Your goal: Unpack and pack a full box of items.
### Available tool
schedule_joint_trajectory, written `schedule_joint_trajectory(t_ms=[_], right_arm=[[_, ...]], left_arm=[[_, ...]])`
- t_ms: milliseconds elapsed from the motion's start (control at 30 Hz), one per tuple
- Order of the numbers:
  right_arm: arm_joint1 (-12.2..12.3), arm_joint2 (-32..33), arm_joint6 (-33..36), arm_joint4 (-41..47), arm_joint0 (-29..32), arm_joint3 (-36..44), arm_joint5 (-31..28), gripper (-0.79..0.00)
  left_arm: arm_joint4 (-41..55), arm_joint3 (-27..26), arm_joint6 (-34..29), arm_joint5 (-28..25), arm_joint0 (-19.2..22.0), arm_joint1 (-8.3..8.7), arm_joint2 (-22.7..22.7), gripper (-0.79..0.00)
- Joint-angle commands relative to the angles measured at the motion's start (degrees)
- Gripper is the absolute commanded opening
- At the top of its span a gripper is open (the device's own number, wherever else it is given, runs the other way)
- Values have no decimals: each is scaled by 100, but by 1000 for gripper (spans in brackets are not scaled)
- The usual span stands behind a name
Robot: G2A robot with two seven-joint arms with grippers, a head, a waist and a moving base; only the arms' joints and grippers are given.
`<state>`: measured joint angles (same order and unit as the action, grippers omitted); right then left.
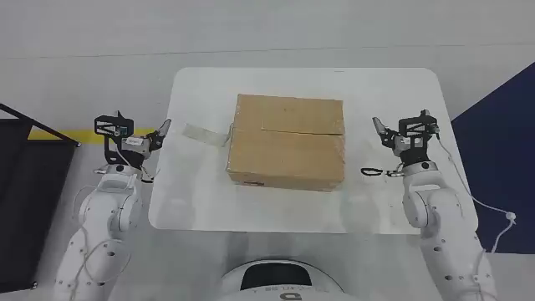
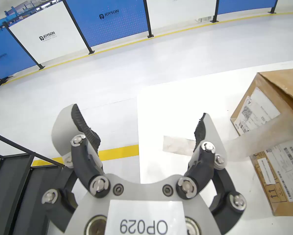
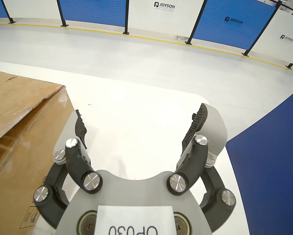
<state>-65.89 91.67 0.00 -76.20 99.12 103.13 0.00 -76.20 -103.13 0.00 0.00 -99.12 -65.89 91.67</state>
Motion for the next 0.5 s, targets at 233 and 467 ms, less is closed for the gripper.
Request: schedule_joint_trajectory(t_ms=[233,467], right_arm=[[0,0,0,0,0,0,0,0],[5,-240,253,-375,-140,-45,-378,0]], left_arm=[[0,0,0,0,0,0,0,-1],[0,0,0,0,0,0,0,0]])
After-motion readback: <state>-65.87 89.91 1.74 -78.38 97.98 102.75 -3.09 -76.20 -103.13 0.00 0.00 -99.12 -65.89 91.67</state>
